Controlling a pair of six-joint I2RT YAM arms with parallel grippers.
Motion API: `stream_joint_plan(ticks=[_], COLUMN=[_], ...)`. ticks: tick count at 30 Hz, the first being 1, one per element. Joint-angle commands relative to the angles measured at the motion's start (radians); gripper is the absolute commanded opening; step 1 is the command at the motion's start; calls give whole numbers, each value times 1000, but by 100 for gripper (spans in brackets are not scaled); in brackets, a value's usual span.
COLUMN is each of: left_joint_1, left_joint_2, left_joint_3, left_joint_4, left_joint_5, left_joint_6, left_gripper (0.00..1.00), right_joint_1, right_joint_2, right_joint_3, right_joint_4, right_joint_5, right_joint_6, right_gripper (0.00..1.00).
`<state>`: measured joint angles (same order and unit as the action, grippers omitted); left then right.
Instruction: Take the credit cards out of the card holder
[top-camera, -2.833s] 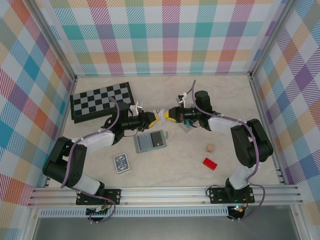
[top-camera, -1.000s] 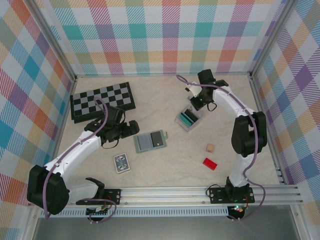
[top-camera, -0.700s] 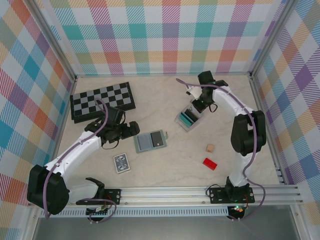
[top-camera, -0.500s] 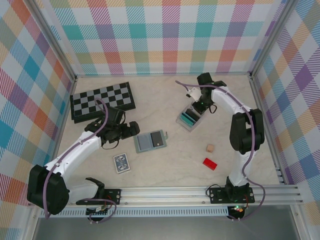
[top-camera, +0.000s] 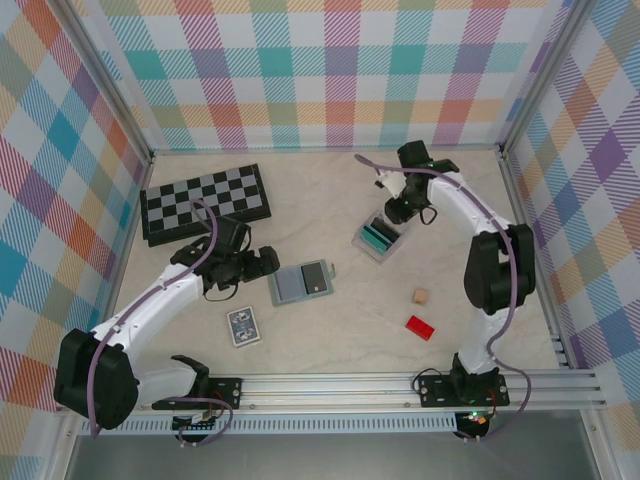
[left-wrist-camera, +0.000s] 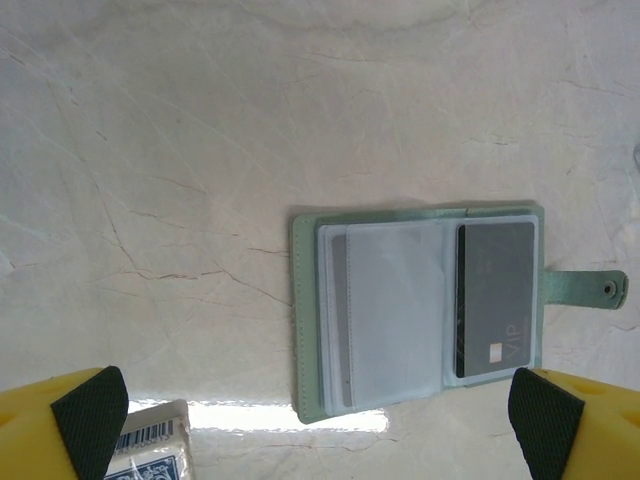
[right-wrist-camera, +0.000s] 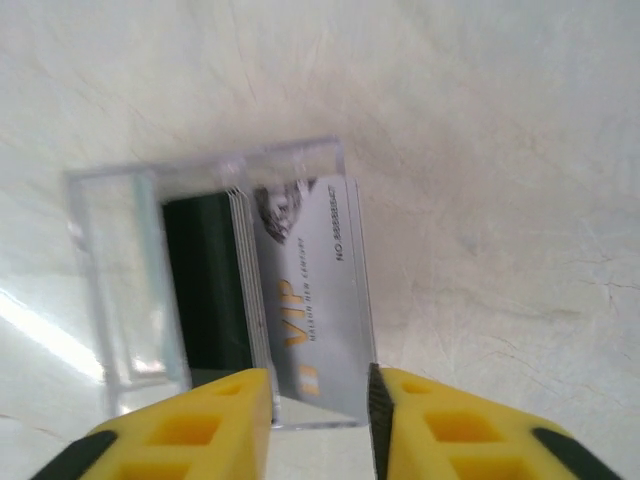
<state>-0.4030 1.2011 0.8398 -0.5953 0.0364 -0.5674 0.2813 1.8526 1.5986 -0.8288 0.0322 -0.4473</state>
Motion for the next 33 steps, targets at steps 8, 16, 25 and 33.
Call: stream_joint_plan(ticks=[8,16,25,33], left_joint_1=[6,-36,-77,-95], left_joint_2=[74,163,282,372], left_joint_3=[-21,-51,-61,-46], left_joint_4=[130,340,495,549], left_joint_5=[181,297,309,341], left_joint_6=[-127,-239,-359,-397], left_gripper=[99,90,56,29], right_joint_1=[60,186,395,413], right_joint_2=[-222,-272,-182,-39], right_joint_3=[-118,-344,-427,-380], right_joint_4=[143,378,543,499], right_joint_5=[-293,-372,-293,-278], right_joint_6=[482,792,926,956], right_gripper=[46,43,39,28])
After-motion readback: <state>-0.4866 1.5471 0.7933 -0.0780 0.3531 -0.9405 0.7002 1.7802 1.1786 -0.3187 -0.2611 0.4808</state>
